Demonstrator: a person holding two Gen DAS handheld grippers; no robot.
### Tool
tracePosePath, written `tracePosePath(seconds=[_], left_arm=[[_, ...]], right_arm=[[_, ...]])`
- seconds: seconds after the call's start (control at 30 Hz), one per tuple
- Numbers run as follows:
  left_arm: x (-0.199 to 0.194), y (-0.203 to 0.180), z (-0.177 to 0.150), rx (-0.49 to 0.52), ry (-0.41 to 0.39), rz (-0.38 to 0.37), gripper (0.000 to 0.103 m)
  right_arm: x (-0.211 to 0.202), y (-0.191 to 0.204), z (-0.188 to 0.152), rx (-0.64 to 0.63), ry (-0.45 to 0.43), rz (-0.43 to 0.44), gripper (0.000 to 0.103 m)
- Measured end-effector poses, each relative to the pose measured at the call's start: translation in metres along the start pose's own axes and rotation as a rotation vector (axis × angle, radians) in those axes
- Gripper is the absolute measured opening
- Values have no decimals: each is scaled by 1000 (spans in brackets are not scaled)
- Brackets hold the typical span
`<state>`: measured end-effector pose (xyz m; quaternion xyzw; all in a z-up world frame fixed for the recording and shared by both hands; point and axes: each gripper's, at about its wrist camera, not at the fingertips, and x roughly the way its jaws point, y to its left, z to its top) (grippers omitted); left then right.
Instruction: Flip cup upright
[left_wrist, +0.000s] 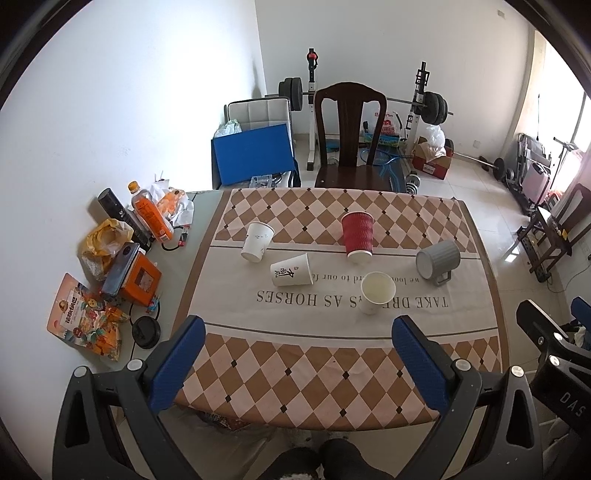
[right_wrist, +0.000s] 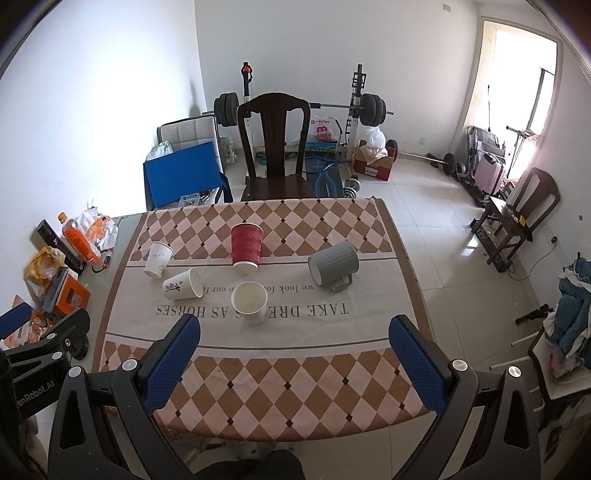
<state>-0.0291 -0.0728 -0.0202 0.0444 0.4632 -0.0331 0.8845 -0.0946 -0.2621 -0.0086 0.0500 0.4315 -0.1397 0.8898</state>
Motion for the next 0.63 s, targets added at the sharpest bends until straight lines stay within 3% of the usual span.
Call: tracePosePath(seconds=[0.63], left_arm=[[-13, 9, -4, -7, 4, 3, 103]], right_arm=[[0, 1, -1, -3, -1, -1, 103]])
